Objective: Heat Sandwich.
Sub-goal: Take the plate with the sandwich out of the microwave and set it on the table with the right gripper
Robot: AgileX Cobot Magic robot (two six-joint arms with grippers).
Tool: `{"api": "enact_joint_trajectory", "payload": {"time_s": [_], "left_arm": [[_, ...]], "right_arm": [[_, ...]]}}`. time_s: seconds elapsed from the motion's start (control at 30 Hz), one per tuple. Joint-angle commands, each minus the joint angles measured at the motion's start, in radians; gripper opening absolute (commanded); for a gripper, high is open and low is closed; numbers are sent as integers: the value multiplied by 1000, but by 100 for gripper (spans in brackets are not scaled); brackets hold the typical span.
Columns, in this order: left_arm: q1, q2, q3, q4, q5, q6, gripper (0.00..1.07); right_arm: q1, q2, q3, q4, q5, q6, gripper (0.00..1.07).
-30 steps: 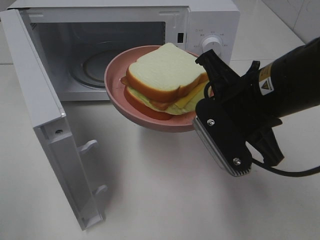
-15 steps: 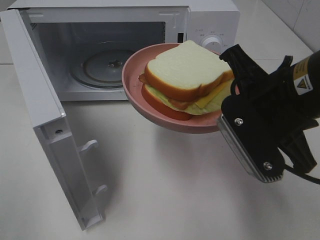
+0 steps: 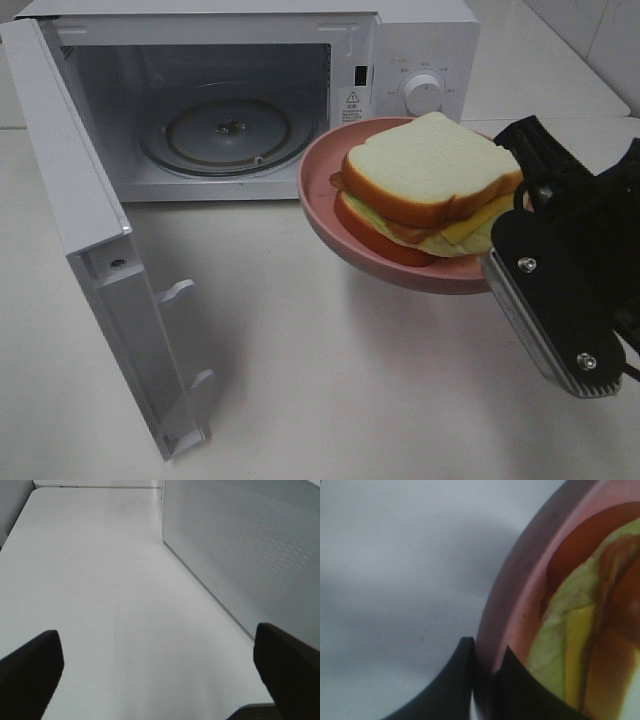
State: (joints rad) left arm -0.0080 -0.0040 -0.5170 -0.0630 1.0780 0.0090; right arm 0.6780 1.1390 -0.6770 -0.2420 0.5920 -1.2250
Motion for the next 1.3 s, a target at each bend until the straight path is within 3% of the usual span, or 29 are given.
{"api": "enact_joint_trajectory", "payload": {"time_s": [0.03,0.23,0.77,1.3], "left_arm": [[7,-7,2,2,-7,1,98],[7,-7,2,2,-7,1,98],[7,-7,2,2,-7,1,98],[7,-7,2,2,-7,1,98]], "right_arm": [[3,-13,0,-103,14,132,0],[3,-13,0,-226,53,317,0],[3,-13,0,-373,248,793,0],[3,-13,0,-386,403,1099,0]]}}
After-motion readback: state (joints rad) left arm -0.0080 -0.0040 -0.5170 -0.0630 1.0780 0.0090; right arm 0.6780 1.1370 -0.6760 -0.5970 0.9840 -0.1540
